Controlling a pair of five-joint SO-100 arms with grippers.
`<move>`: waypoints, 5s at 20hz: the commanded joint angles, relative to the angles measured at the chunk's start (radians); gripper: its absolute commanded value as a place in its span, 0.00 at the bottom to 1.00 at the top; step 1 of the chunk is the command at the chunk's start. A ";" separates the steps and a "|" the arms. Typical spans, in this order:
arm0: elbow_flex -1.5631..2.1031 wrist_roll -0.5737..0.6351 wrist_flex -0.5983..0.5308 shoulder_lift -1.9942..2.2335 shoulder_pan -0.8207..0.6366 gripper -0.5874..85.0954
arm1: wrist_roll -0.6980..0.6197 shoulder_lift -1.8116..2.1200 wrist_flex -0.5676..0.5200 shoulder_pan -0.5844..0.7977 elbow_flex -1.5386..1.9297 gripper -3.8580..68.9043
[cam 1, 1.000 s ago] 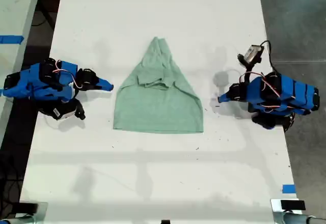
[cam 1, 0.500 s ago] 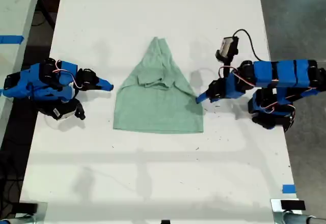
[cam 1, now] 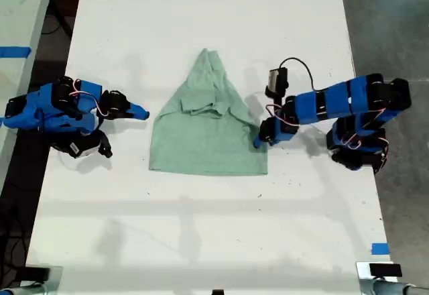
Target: Fold t shirt
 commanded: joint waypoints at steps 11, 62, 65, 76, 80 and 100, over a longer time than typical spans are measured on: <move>-0.006 0.011 -0.012 0.005 0.003 0.01 | -0.018 -0.009 0.219 0.012 -0.282 0.06; -0.005 0.012 -0.015 0.006 0.008 0.01 | -0.199 1.678 0.304 0.003 0.934 0.06; -0.003 0.012 -0.017 0.006 0.008 0.01 | -0.195 1.678 0.307 0.006 0.934 0.06; -0.003 0.012 -0.017 0.006 0.006 0.01 | -0.193 1.678 0.307 0.006 0.934 0.06; -0.003 0.012 -0.017 0.006 0.006 0.01 | -0.193 1.678 0.307 0.006 0.934 0.06; -0.003 0.014 -0.017 0.006 0.006 0.01 | -0.192 1.678 0.307 0.008 0.936 0.06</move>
